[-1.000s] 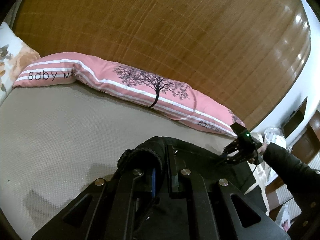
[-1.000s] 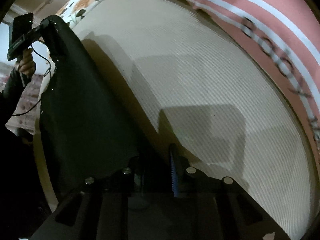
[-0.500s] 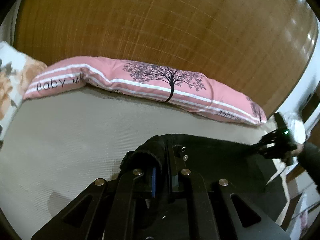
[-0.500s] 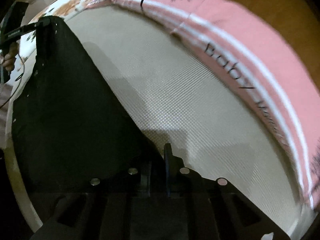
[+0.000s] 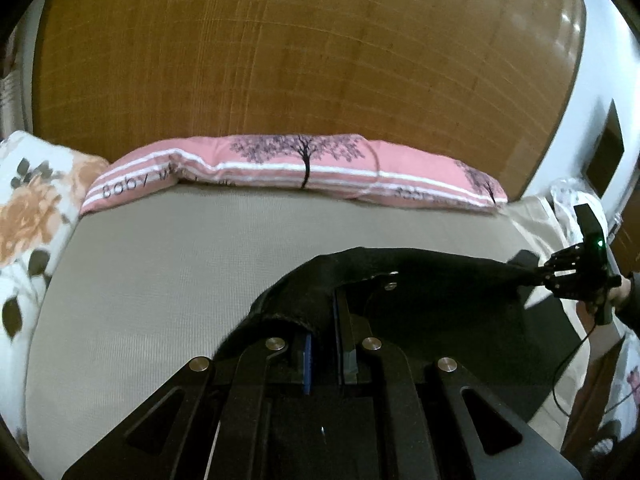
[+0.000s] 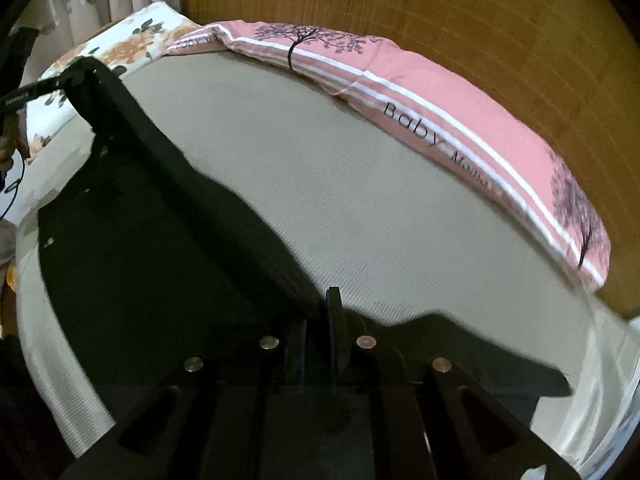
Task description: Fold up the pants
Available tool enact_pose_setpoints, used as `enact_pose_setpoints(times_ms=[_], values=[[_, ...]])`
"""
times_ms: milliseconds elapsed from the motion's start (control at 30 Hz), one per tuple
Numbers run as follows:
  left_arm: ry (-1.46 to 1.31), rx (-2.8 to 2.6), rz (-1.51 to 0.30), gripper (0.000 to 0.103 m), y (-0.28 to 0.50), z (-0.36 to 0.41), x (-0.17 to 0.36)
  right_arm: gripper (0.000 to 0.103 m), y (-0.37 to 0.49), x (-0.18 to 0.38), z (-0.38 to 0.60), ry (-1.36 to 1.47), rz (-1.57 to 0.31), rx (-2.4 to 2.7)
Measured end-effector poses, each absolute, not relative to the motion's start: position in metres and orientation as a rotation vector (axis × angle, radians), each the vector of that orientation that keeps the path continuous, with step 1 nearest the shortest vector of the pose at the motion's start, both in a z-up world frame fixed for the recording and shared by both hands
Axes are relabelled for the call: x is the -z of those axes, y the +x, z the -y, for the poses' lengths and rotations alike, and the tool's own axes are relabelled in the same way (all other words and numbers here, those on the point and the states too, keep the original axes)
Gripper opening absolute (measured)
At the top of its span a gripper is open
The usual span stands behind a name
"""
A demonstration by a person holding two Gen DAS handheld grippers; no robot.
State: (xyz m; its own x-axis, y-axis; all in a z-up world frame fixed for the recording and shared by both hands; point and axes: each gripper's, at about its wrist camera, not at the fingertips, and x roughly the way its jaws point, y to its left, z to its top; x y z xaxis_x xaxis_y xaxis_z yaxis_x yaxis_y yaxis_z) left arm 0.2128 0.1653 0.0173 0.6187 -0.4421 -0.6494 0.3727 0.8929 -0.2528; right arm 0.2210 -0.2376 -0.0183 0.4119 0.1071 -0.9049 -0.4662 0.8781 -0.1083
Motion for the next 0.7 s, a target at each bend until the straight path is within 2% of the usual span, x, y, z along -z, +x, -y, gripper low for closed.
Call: enact_pose_setpoints(times_ms=[300, 633, 700], values=[[-0.054, 0.458, -0.871, 0.009, 0.150, -0.171, 0.023, 0.006, 0.148, 0.050, 0.246, -0.234, -1.136, -0.366], [0.083, 0.404, -1.010, 0.012, 0.110, -0.161, 0.090, 0.006, 0.121, 0.096, 0.242, -0.191, -1.205, -0.333], [0.101, 0.376, -1.011, 0.016, 0.109, -0.157, 0.090, 0.007, 0.120, 0.101, 0.242, -0.185, -1.205, -0.313]])
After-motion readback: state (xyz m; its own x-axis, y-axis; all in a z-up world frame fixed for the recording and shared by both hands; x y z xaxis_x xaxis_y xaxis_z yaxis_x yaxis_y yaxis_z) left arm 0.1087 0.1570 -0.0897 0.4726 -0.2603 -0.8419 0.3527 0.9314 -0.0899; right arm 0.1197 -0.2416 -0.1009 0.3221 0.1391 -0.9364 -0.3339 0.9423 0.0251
